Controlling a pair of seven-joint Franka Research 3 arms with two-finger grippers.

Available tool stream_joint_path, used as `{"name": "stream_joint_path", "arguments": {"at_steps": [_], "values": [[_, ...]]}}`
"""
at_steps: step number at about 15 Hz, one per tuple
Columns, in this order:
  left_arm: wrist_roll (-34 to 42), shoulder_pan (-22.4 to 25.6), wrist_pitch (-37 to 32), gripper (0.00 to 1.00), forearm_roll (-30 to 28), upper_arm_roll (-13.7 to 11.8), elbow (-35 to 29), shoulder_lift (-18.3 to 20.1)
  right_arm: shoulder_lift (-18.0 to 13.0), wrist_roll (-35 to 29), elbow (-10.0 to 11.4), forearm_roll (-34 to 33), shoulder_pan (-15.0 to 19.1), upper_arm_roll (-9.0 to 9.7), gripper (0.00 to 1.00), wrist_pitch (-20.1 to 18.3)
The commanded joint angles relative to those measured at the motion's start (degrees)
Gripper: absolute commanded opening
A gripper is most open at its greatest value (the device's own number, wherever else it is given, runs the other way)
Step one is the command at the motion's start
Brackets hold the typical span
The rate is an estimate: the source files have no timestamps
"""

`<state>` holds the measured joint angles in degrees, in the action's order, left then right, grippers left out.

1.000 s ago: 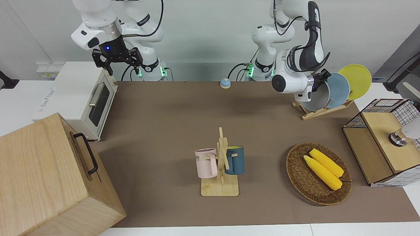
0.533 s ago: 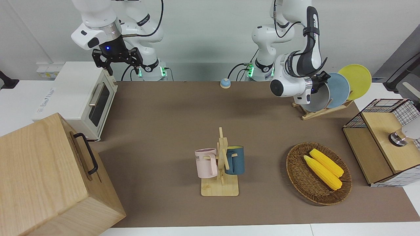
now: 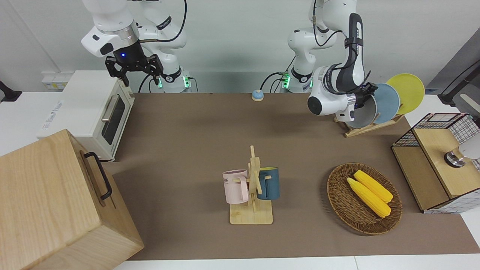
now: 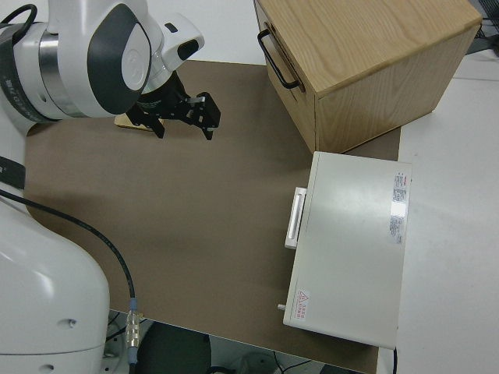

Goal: Pick gray plate from table and place it on lower plate rack with left arm

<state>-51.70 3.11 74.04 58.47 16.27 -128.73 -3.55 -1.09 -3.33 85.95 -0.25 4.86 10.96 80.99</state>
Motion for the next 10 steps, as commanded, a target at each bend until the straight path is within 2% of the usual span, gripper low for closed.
{"name": "stream_joint_path", "arguments": {"at_steps": [1, 6, 10], "values": [[-2.62, -1.62, 0.06, 0.00, -0.81, -0.19, -0.12, -3.20, -0.14, 0.08, -0.35, 0.43, 0.41, 0.38, 0.990, -0.83], [-5.43, -1.62, 0.14, 0.00, -0.73, -0.19, 0.32, -5.84, -0.14, -0.01, -0.35, 0.43, 0.41, 0.29, 0.990, -0.83], [-5.52, -1.62, 0.41, 0.00, -0.73, -0.19, 0.76, -6.20, -0.14, -0.01, -0.35, 0.43, 0.41, 0.38, 0.987, -0.83]]}}
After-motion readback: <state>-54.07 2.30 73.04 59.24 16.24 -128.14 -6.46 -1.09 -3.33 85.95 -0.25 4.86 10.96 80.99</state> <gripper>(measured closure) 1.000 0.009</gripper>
